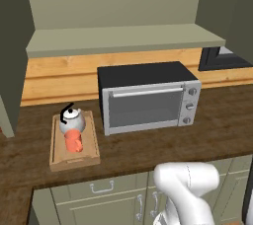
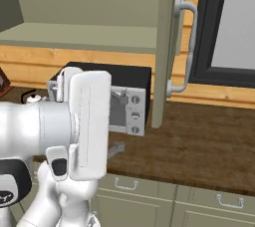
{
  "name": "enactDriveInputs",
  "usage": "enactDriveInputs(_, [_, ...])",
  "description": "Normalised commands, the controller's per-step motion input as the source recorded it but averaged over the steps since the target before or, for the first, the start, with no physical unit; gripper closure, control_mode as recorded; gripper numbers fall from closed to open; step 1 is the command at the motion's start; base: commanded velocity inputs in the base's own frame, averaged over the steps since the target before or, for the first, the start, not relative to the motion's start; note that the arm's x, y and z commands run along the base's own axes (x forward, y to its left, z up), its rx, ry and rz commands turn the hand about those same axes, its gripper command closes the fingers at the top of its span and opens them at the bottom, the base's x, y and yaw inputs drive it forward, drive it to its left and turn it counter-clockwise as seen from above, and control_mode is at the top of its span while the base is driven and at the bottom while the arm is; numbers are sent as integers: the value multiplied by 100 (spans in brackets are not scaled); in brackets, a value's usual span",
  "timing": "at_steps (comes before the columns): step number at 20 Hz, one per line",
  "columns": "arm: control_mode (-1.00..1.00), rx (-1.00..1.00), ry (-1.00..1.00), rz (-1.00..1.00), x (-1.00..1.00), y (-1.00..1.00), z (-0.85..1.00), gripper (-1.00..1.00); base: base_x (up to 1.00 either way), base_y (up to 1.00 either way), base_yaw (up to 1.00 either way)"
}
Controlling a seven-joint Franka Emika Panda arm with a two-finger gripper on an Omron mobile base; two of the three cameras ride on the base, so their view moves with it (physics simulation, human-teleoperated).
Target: Pick the kettle from the counter and place it on the tray. Then pick the mug from the cabinet and place it on the tray. Then close the cabinet doors.
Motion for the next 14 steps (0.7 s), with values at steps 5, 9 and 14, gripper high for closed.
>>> enactDriveInputs(5, [-100, 21, -14, -21, -3, -46, 20, -100, 0, 0, 0])
enactDriveInputs(9, [-100, 18, 0, -5, 14, -48, 10, -100, 0, 0, 0])
enactDriveInputs(14, [-100, 12, 0, 2, 4, -51, 1, -100, 0, 0, 0])
